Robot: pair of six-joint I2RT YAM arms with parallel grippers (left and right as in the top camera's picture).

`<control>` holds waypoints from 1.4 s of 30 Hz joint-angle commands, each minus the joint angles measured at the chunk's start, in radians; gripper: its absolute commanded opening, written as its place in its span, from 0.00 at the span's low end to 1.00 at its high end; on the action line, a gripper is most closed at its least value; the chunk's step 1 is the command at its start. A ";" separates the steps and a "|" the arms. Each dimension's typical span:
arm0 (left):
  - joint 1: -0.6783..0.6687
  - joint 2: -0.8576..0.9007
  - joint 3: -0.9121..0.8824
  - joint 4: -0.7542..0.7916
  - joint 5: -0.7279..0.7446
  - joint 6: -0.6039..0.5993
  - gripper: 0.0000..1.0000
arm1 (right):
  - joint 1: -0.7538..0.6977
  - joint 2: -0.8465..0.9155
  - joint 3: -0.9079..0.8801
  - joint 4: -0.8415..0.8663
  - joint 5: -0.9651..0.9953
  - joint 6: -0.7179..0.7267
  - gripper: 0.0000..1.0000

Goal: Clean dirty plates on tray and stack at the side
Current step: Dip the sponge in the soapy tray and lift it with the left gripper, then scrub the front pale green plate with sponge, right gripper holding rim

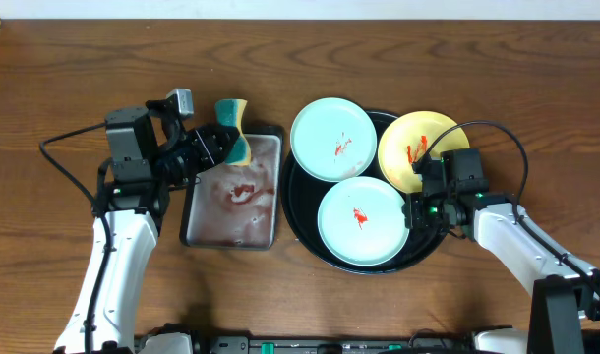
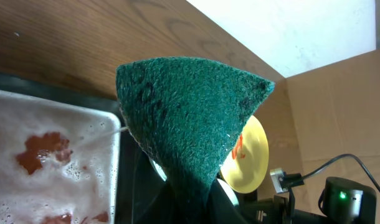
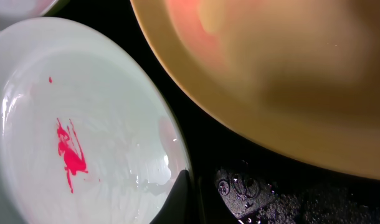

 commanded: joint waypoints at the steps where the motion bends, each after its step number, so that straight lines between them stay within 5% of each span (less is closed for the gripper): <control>1: 0.003 -0.010 0.011 0.005 0.024 0.047 0.07 | 0.011 0.007 -0.002 0.003 -0.008 0.015 0.01; 5: -0.040 -0.010 0.011 -0.067 -0.091 0.132 0.07 | 0.012 0.007 -0.002 -0.002 -0.008 0.015 0.01; 8: -0.138 0.008 0.008 -0.209 -0.424 0.190 0.08 | 0.011 0.007 -0.002 -0.020 -0.008 0.015 0.01; 12: -0.255 0.057 0.008 -0.265 -0.574 0.208 0.07 | 0.011 0.007 -0.003 -0.048 -0.008 0.015 0.01; 21: -0.457 0.076 0.065 -0.286 -0.582 0.207 0.07 | 0.011 0.007 -0.019 -0.084 -0.008 0.015 0.13; 24: -0.552 0.076 0.075 -0.237 -0.583 0.200 0.07 | 0.011 0.007 -0.019 -0.077 -0.008 0.015 0.02; 32: -0.766 0.214 0.074 -0.056 -0.563 -0.016 0.07 | 0.011 0.007 -0.019 -0.080 -0.008 0.015 0.01; 42: -0.941 0.454 0.074 0.068 -0.527 -0.078 0.07 | 0.011 0.007 -0.019 -0.080 -0.008 0.015 0.01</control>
